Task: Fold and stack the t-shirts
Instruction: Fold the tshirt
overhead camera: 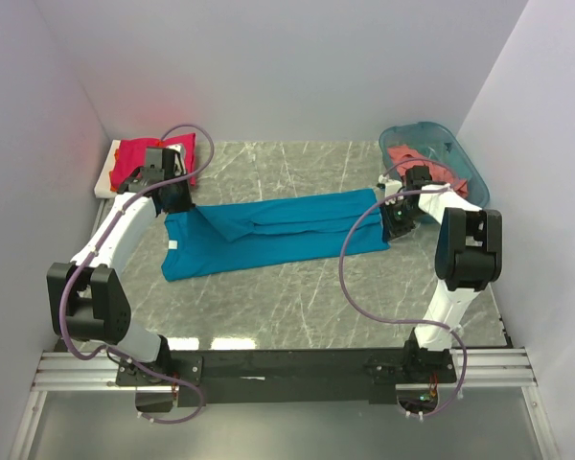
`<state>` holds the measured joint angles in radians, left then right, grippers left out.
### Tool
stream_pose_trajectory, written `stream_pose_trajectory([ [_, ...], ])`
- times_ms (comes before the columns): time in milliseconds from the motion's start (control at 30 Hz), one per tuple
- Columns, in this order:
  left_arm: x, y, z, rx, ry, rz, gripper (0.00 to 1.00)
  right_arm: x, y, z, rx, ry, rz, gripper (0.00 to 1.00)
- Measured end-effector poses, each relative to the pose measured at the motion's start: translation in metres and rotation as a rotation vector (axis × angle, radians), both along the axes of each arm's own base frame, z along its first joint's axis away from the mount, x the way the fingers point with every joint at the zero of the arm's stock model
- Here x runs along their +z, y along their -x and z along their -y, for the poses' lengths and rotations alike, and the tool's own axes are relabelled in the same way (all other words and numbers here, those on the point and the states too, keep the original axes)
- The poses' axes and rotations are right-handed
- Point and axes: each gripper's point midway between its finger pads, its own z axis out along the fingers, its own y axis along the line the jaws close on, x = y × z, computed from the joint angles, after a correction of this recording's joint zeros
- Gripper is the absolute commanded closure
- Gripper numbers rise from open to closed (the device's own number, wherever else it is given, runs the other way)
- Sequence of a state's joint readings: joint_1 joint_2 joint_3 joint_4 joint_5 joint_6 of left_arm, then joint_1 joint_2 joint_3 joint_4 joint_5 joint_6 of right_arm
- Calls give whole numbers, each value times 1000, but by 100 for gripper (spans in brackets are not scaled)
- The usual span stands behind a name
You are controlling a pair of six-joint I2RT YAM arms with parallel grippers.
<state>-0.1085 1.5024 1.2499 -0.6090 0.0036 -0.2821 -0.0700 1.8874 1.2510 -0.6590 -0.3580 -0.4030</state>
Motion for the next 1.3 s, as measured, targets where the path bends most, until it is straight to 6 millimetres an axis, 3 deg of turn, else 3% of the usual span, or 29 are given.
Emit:
stream_pose_trajectory([
  [233,3,1,0,1,0,7,100,6,2,1,2,5,29,100],
  [500,18,12,-2,2,7,51,99,25,22,10,-1,18,83,99],
  [600,18,18,-2,3,9,55,100,22,28,13,-4,19,76,68],
  [733,15,21,-2,3,8,47,100,18,28,10,-5,-2,63,59],
  [933,14,22,-2,1,10,44,100,9,6,4,-17,-52,44,59],
  [1167,14,22,-2,2,10,44,100,-3,3,-1,-20,-66,11,64],
  [1300,14,22,-2,2,11,44,100,-3,2,-2,-23,-66,8,75],
])
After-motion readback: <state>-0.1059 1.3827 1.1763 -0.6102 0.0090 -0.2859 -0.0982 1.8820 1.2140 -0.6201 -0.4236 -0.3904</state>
